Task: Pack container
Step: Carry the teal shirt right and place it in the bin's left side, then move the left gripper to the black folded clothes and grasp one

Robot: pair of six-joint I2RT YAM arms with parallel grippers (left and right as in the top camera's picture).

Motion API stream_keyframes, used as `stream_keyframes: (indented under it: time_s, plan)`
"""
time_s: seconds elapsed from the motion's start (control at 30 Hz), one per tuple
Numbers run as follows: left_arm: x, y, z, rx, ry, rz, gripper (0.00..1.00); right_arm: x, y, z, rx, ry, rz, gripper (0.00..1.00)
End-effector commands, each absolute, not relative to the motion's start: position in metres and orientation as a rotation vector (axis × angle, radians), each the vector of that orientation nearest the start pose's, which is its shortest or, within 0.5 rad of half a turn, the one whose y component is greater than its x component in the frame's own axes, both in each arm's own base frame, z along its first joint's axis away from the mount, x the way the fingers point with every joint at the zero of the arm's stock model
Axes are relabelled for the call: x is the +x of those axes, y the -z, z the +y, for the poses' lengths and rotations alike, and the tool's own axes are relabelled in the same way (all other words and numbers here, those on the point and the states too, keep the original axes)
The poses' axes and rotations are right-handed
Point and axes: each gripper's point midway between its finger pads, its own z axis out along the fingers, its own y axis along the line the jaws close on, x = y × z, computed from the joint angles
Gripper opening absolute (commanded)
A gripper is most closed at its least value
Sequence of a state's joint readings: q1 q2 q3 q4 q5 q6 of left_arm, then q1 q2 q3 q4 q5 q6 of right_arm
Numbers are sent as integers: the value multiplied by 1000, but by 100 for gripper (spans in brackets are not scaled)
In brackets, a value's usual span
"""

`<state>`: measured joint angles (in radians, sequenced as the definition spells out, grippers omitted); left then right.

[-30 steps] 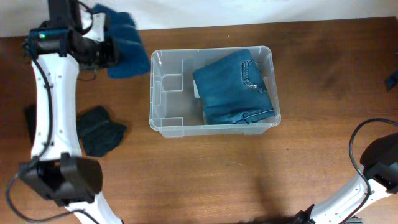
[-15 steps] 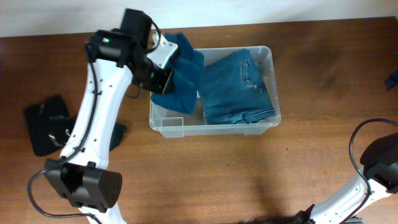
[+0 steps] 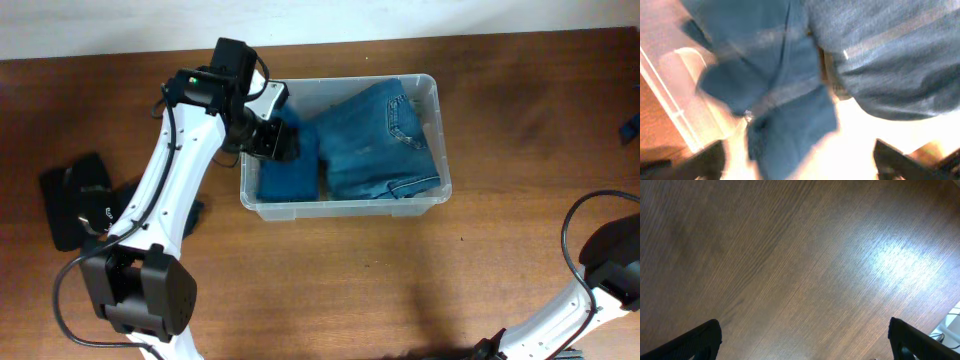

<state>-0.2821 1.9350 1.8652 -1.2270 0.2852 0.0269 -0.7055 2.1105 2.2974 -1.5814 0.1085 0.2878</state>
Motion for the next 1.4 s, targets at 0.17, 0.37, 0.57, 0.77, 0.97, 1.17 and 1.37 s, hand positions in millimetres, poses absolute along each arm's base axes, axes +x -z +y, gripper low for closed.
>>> stream_keyframes:
  time_s: [0.17,0.37,0.57,0.77,0.97,1.17,1.37]
  plan:
    - [411,-218,-151,419,493,2735,99,310,-212,-292,1443,235,2591,99]
    - [404,-244,-76,115,455,2790,100,310,-212,-292,1443,235,2591,99]
    - [387,-242,36,-343,239,2833,99,310,-212,-292,1443,235,2591,98]
    - [363,-228,116,-632,35,2842,99,310,-212,-292,1443,235,2591,99]
    - [369,-216,177,-634,-59,2769,99,310,-212,-292,1443,235,2591,99]
    - [365,-184,220,-759,-64,2785,99,310,-212,-292,1443,235,2591,99]
    - [373,-126,222,-722,-4,2927,99,310,-212,-292,1443,235,2591,99]
